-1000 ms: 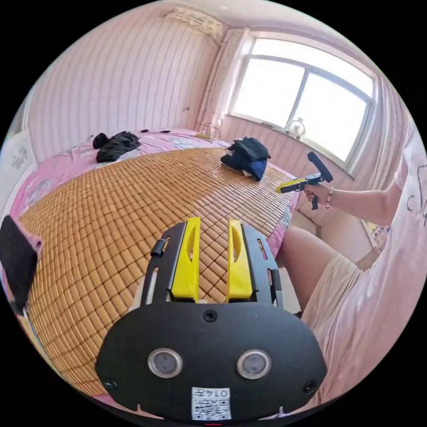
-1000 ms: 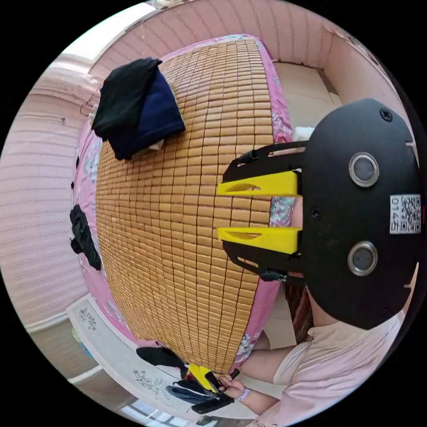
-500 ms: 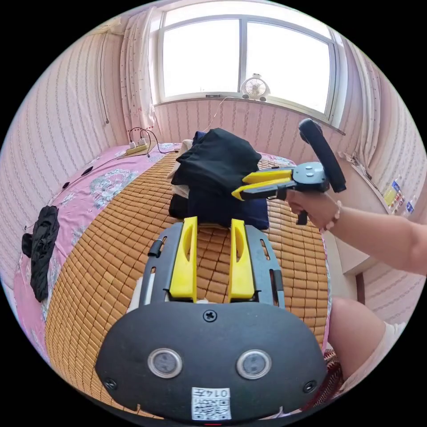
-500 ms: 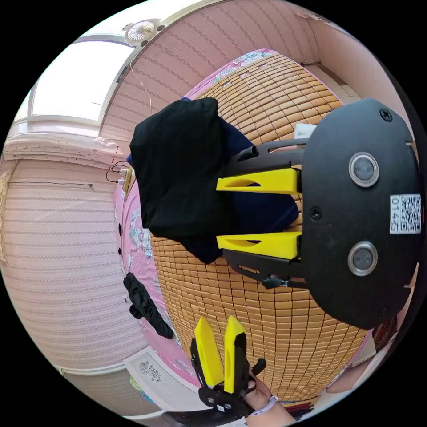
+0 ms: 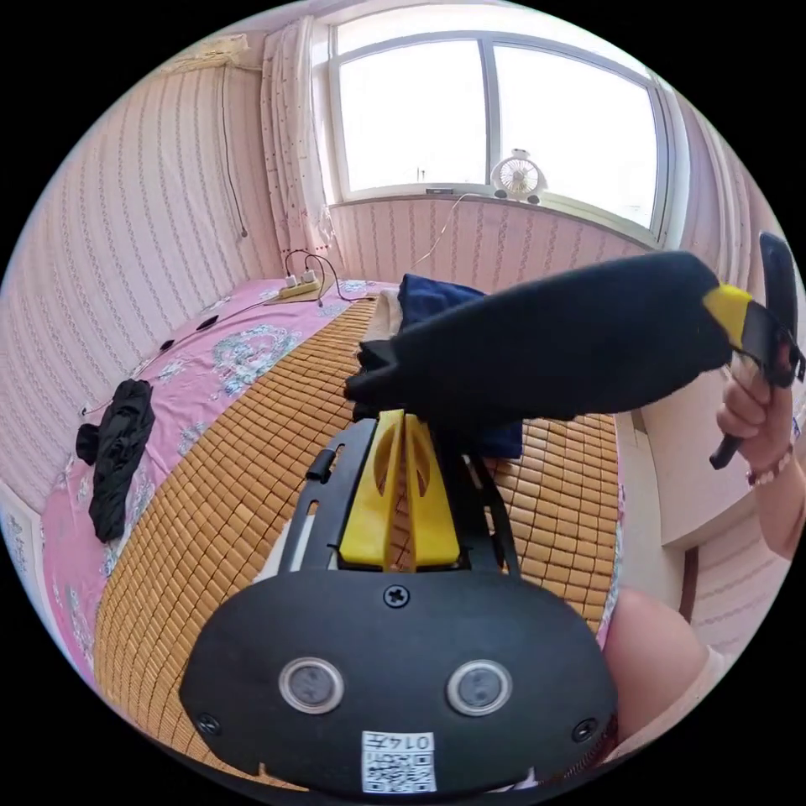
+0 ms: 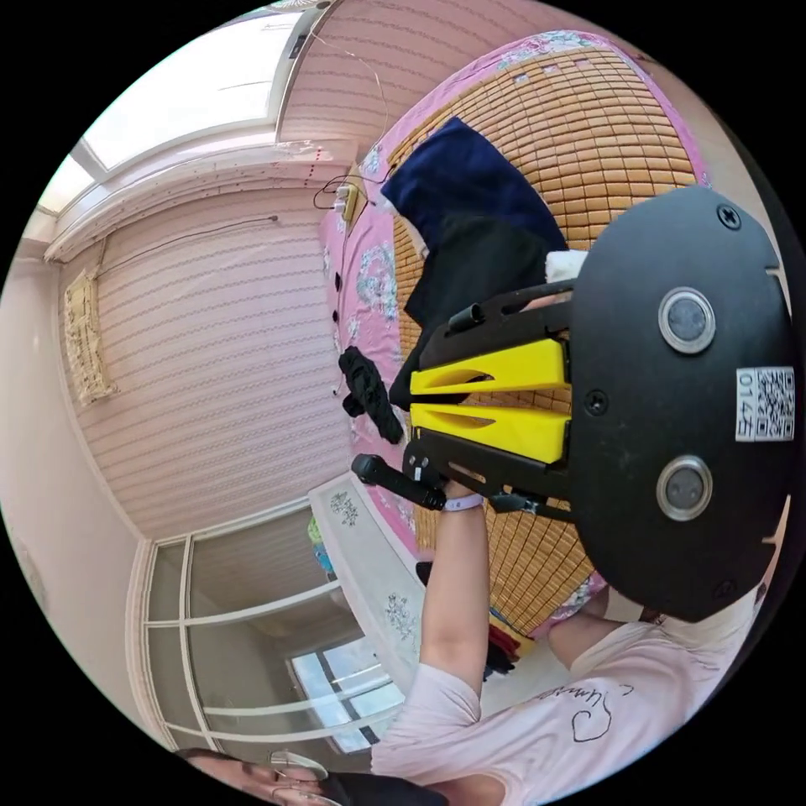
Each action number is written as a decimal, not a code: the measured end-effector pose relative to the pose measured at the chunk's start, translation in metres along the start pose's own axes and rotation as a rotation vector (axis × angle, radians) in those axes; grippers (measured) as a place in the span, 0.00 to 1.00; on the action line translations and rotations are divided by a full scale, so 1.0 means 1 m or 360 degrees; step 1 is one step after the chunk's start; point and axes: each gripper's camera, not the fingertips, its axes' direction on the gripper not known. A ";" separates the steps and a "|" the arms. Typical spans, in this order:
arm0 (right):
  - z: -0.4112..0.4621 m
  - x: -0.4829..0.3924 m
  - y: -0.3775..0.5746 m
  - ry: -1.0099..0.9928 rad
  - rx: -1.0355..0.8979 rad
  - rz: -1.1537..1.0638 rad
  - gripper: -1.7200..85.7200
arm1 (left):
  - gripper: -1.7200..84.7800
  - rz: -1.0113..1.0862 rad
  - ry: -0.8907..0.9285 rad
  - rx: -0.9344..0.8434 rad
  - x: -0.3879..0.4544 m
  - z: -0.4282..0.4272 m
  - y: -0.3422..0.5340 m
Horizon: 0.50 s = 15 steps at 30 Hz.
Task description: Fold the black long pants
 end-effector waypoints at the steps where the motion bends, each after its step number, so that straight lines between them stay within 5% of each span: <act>1: -0.012 -0.023 -0.011 -0.0101 0.0049 -0.0037 0.03 | 0.01 -0.0028 -0.0002 0.0029 -0.008 -0.036 0.018; 7: -0.015 -0.135 -0.068 -0.0568 0.0187 -0.0177 0.03 | 0.01 -0.0205 -0.0339 -0.0087 -0.049 -0.241 0.156; 11: 0.004 -0.182 -0.085 -0.0632 0.0253 -0.0140 0.03 | 0.01 -0.0530 -0.0728 -0.0004 -0.075 -0.416 0.258; 15: 0.024 -0.194 -0.066 -0.0525 0.0193 0.0047 0.03 | 0.01 -0.0835 -0.0821 0.0220 -0.083 -0.540 0.323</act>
